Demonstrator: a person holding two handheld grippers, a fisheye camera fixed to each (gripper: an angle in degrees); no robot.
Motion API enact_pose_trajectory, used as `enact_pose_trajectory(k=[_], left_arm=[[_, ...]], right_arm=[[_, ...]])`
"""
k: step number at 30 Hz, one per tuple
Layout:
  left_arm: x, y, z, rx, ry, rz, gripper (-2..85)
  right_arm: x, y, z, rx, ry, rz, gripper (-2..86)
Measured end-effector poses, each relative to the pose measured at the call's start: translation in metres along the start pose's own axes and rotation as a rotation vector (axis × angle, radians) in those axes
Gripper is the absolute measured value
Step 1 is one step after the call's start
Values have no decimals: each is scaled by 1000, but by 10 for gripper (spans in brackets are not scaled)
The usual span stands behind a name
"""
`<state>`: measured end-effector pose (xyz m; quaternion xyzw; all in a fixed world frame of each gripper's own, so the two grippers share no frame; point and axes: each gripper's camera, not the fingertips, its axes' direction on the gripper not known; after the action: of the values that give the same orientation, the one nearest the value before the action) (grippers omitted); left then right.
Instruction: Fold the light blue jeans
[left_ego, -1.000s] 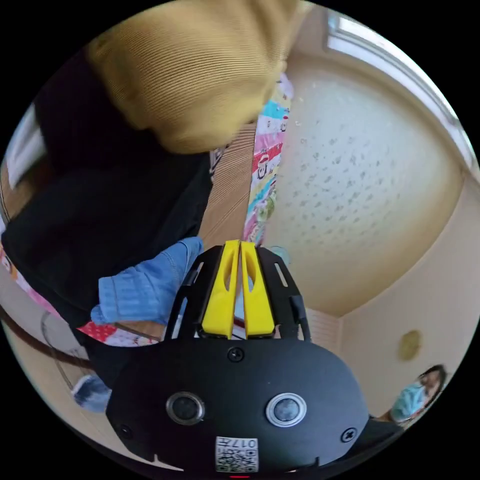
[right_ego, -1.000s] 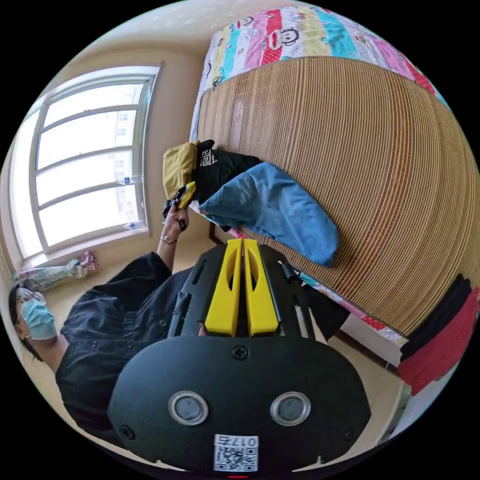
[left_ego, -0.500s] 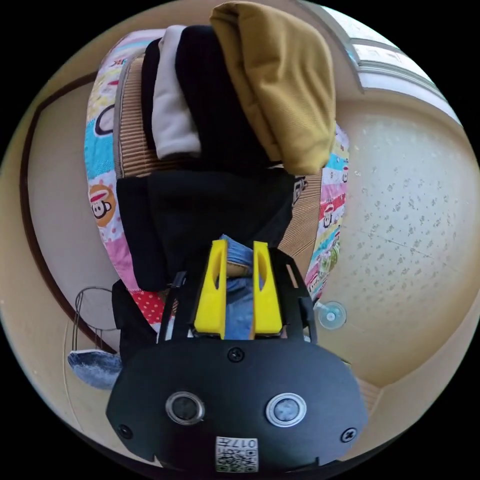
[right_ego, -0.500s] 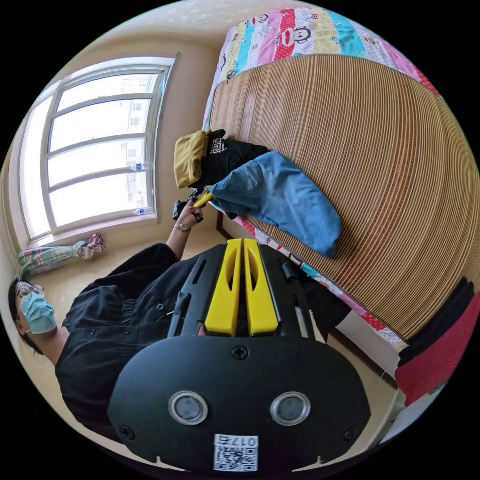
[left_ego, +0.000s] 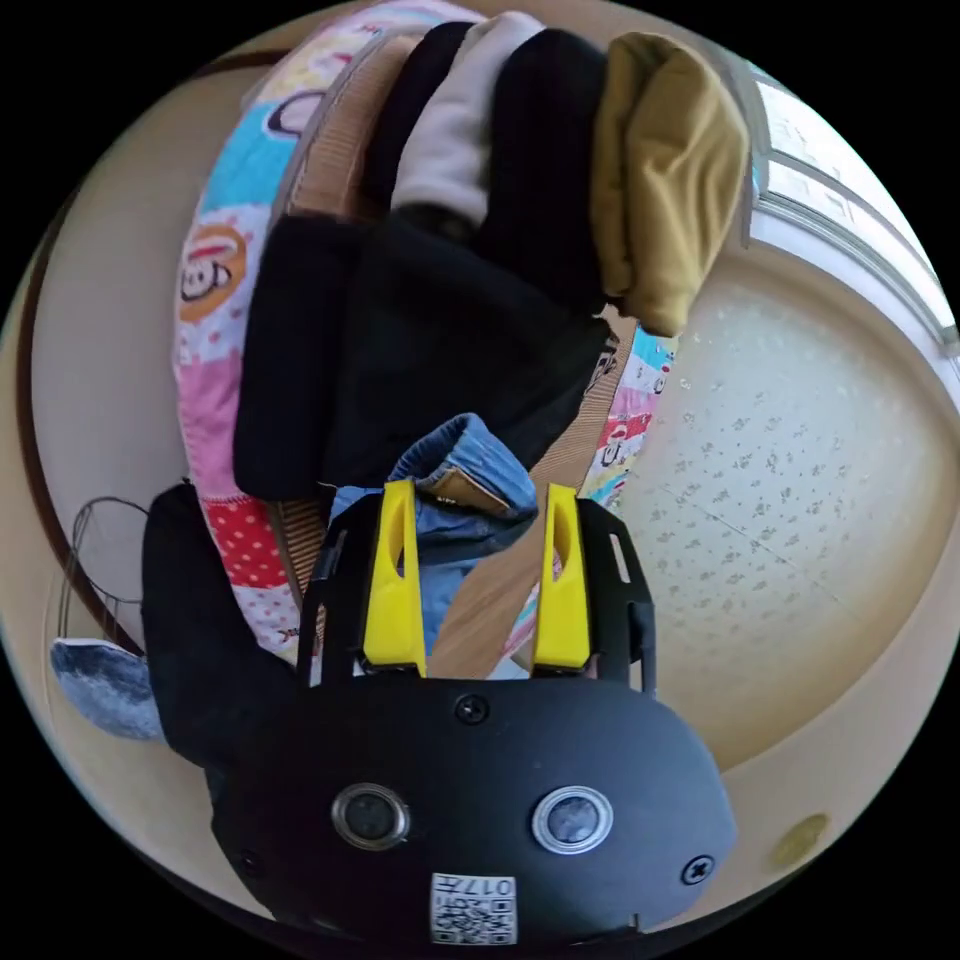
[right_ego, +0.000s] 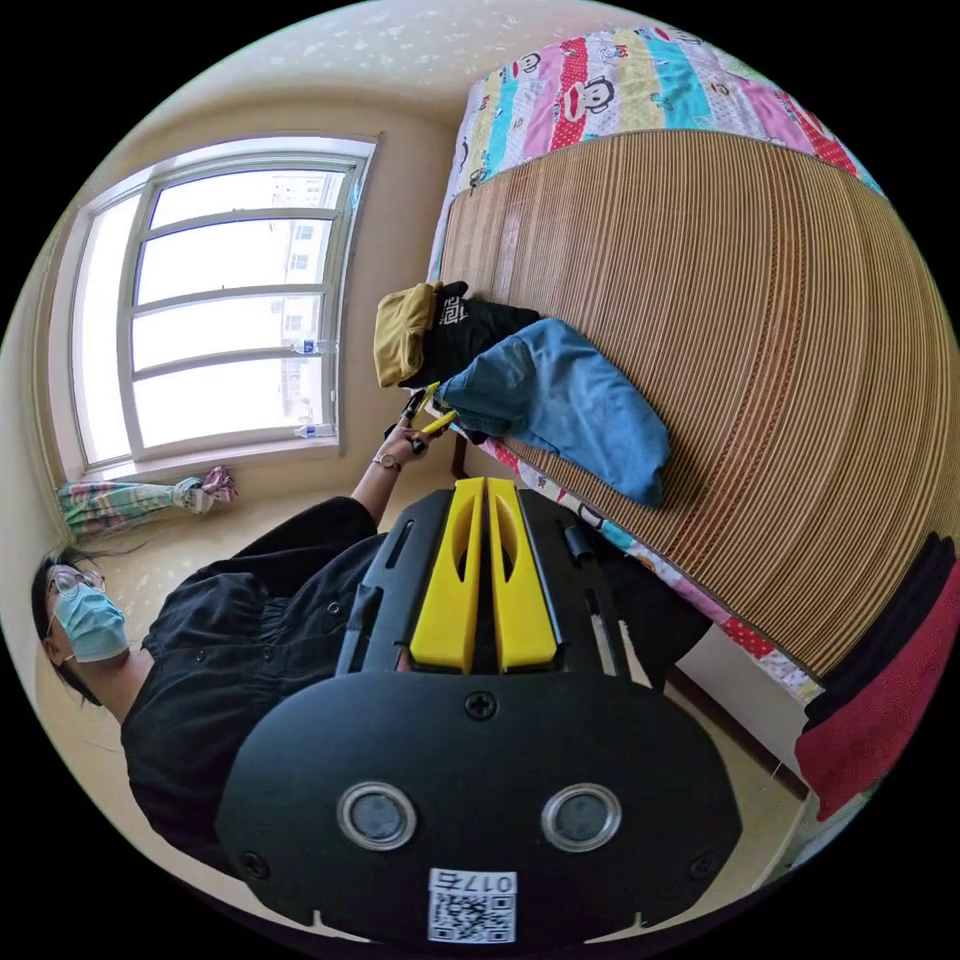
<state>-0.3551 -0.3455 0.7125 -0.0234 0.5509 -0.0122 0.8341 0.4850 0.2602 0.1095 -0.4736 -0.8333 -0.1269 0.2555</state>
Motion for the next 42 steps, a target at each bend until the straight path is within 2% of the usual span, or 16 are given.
enact_pose_trajectory(k=[2, 4, 5, 7, 10, 13, 16, 20, 21, 23, 27, 31, 33, 35, 39, 42], left_arm=[[-4, 3, 6, 0, -13, 0, 141], [17, 15, 13, -80, 33, 206, 51], [24, 21, 19, -141, 55, 277, 49], [56, 66, 49, -412, 121, 589, 44], [86, 147, 67, -605, 240, 799, 41], [119, 224, 71, -704, 399, 894, 40], [160, 310, 69, -776, 407, 1066, 40], [190, 408, 61, -904, 372, 1287, 52], [196, 426, 54, -910, 378, 1322, 64], [203, 436, 41, -912, 423, 1335, 85], [193, 414, -4, -808, 600, 1243, 99], [148, 380, -23, -616, 351, 1154, 143], [126, 368, -16, -603, 263, 1118, 163], [104, 355, -3, -648, 228, 1053, 170], [79, 345, 24, -848, 428, 895, 182], [88, 355, 34, -973, 516, 887, 185]], right_arm=[[10, 11, 5, 14, -33, 7, 12], [13, 19, 10, 20, -29, 6, 18], [13, 23, 13, 30, -14, -5, 24], [8, 30, 17, 52, 20, -37, 42], [-18, 43, 30, 124, 71, -149, 115], [-72, 55, 59, 137, 125, -347, 209], [-135, 62, 100, 107, 253, -492, 260], [-200, 79, 127, 277, 694, -451, 161], [-206, 84, 127, 296, 718, -465, 146], [-217, 107, 117, 375, 651, -529, 46], [-210, 140, 74, 524, 460, -538, 18], [-223, 175, 41, 587, 323, -706, 7], [-240, 192, 37, 583, 314, -831, 5], [-267, 213, 35, 538, 319, -1036, 4], [-295, 238, 21, 441, 199, -1286, 3], [-311, 252, 4, 349, 44, -1471, 2]])
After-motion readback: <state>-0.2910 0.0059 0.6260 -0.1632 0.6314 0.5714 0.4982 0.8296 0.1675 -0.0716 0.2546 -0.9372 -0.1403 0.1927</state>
